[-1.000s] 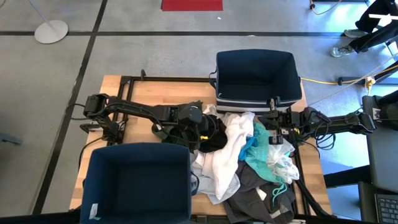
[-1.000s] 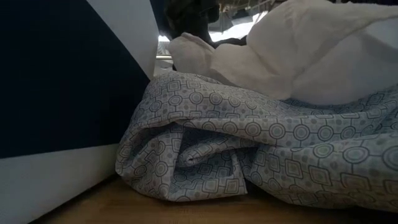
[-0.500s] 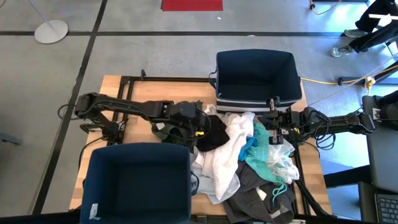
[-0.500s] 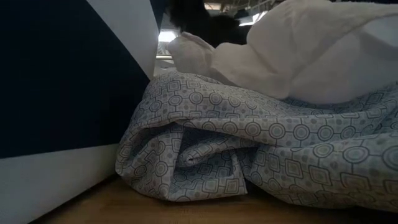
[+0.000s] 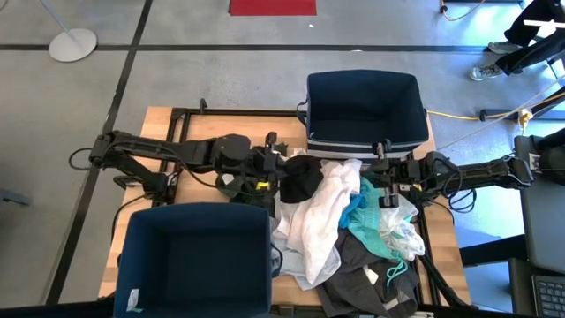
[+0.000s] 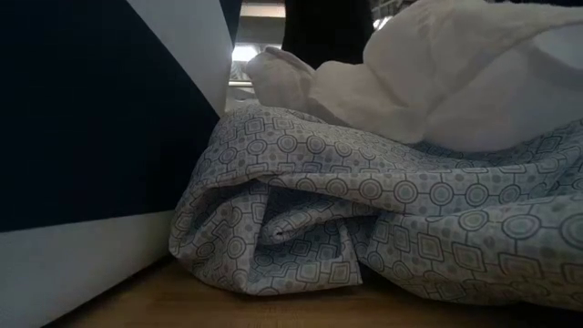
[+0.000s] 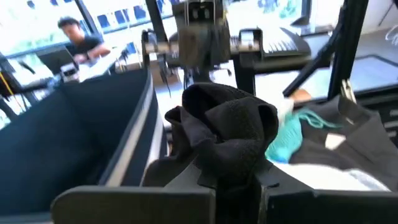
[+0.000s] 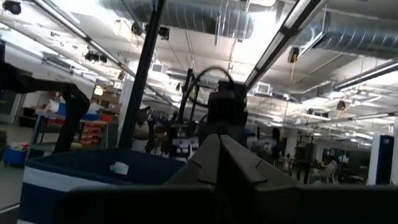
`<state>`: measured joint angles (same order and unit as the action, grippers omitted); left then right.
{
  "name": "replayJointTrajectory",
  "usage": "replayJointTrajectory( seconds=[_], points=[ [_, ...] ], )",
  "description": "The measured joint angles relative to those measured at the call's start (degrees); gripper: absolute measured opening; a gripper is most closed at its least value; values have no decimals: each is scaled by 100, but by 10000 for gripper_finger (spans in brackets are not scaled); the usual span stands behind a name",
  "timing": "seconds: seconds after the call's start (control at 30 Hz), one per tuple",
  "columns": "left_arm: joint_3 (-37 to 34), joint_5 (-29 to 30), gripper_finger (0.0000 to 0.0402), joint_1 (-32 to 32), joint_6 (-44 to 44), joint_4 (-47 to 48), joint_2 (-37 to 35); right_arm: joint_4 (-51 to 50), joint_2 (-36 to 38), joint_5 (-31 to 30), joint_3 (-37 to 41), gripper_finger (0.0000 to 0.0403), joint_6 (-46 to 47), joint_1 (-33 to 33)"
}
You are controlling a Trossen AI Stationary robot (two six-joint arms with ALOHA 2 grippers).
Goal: Sort clothes
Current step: Put the black boxer into the top laundry bin
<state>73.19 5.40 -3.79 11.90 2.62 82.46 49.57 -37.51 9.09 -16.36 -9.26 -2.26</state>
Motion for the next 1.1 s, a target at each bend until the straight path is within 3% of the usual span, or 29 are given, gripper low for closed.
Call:
replayJointTrajectory(
  seconds=[0.13, 0.4, 0.57, 0.77, 0.93, 1.1],
  points=[
    [0, -1, 19, 3, 75, -200, 2, -53, -428, -1, -126, 60, -4, 0],
    [0, -43, 19, -1, 25, -219, 2, -335, -1572, -400, -695, 214, -429, 3],
    [0, -91, 19, -93, -45, -224, 4, -517, -2426, -561, -1297, 277, -454, 2],
    [0, -92, 19, -212, 31, -236, 4, -514, -3360, -868, -1892, 295, -408, 0],
    [0, -94, 19, -258, 57, -237, 4, -517, -4074, -150, -2353, 288, -402, 0],
    [0, -85, 19, -258, 102, -206, 4, -518, -4545, 175, -2732, 285, -81, 0]
  ],
)
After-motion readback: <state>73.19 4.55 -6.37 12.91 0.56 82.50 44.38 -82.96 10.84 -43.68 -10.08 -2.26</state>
